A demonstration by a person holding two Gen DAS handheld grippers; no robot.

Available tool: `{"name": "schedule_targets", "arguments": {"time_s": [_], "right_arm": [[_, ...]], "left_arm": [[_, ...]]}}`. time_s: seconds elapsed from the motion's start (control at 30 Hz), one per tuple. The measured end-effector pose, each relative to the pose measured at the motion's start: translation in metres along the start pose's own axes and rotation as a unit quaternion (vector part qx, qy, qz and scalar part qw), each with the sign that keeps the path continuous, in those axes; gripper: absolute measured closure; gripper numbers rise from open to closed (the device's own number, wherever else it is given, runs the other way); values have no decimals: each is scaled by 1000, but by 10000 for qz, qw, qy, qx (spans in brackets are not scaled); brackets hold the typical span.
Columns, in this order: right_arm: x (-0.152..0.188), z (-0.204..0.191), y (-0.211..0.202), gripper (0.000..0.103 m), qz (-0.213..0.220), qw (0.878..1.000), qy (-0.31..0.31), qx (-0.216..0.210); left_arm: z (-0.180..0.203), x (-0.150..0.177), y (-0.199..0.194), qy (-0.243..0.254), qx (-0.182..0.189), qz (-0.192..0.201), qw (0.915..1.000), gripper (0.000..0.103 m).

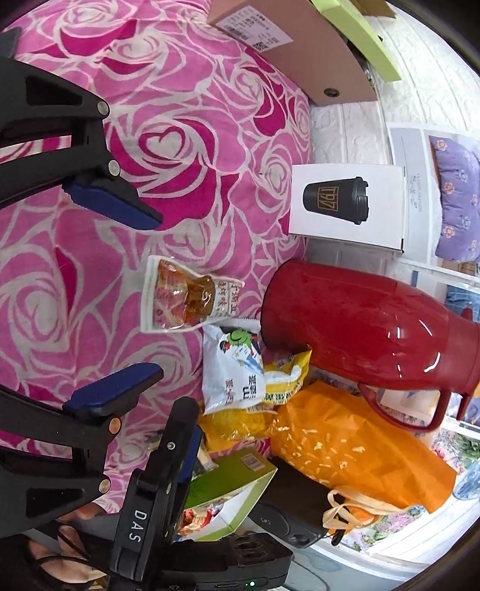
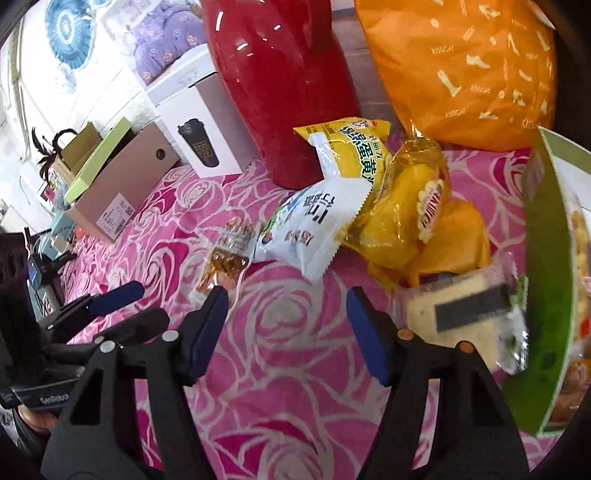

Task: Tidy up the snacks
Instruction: 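Move both open tools back toward the clear bean bag and white snack bag, then grasp the clear bean bag with the left tool while the right tool grasps the white snack bag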

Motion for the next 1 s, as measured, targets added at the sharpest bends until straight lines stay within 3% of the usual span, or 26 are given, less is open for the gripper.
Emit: {"name": "schedule_targets", "arguments": {"time_s": [0.2, 0.33, 0.4, 0.47, 0.63, 0.73, 0.83, 1.0], "right_arm": [[-15, 17, 17, 35, 75, 9958, 874, -249], [-22, 21, 23, 37, 142, 9960, 873, -147], [-22, 22, 29, 76, 56, 9961, 862, -194], [-19, 24, 29, 76, 76, 9953, 918, -305], [-9, 21, 9, 78, 169, 9976, 623, -235], [-5, 17, -5, 78, 239, 9990, 386, -56], [-3, 12, -17, 78, 319, 9993, 131, 144], [1, 6, -39, 78, 452, 9982, -151, 352]], "left_arm": [[-1, -20, 28, 51, -55, -95, 9999, 27], [-1, -28, 51, -138, 123, -177, 9997, 27], [-3, -28, 62, -140, 84, -279, 9995, 31], [-3, -25, 69, -133, 125, -399, 9990, 47], [-4, -23, 74, -132, 93, -423, 9990, 47], [3, -23, 73, 8, 86, -462, 9989, 69], [10, -23, 64, 54, 105, -427, 9990, 70], [28, -30, 26, 239, 100, -40, 9997, 70]]}}
Point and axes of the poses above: each gripper's, at about its wrist camera, not at the fingertips, and y roughly the way its jaws point, z to its right, x to its underside, the point moved 8 cm from there along y, roughly the way its jaws point, and after that the axes turned 3 degrees about -y, right-handed, at the moved point
